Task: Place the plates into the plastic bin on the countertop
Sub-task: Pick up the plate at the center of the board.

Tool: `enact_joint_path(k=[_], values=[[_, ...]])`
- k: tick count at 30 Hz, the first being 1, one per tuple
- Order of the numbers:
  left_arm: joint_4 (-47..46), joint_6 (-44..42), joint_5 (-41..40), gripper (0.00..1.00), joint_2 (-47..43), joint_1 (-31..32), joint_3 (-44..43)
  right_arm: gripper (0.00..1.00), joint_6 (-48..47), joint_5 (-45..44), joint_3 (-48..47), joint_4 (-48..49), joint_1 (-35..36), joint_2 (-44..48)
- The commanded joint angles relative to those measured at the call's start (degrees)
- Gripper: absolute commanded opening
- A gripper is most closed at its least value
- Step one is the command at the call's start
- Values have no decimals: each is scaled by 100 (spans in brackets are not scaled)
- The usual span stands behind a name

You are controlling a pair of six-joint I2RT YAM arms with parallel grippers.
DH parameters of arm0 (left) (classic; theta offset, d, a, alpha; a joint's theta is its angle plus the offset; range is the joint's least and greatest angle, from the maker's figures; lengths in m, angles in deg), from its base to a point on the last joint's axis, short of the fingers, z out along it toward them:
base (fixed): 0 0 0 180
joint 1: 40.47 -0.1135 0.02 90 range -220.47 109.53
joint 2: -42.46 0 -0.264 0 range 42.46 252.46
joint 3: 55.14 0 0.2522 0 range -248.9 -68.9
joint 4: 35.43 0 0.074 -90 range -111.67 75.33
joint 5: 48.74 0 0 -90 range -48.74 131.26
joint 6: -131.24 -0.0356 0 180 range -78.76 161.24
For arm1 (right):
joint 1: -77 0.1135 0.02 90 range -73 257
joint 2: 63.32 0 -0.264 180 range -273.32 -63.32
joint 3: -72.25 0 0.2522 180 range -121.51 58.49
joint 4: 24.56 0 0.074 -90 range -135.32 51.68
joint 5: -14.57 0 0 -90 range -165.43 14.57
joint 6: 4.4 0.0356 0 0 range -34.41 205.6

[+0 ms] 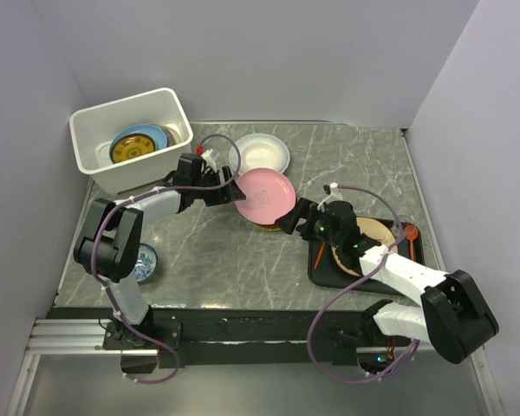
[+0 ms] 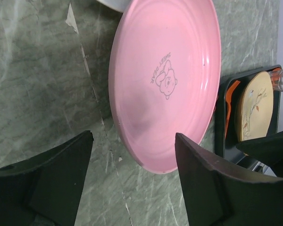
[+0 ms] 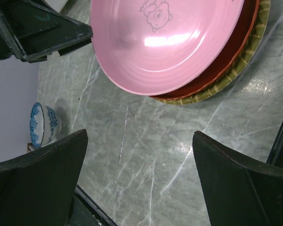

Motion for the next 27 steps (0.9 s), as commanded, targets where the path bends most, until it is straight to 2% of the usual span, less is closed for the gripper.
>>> enact_joint_path(k=[1,11,13,14,18,27], values=[[-207,-12,166,73,116,53,-81,99,35,20,-13,407,8,-105],[-154,-39,237,62,309,62,-204,99,53,37,-101,460,16,-316],[-137,-48,289,51,336,53,-231,99,44,46,-119,443,8,-342],[-128,-56,298,36,353,53,-248,99,44,46,-119,443,8,-351],[-145,-39,281,1,336,53,-257,99,53,29,-101,425,8,-316],[-207,23,193,1,152,53,-125,99,9,-68,30,276,8,-9]])
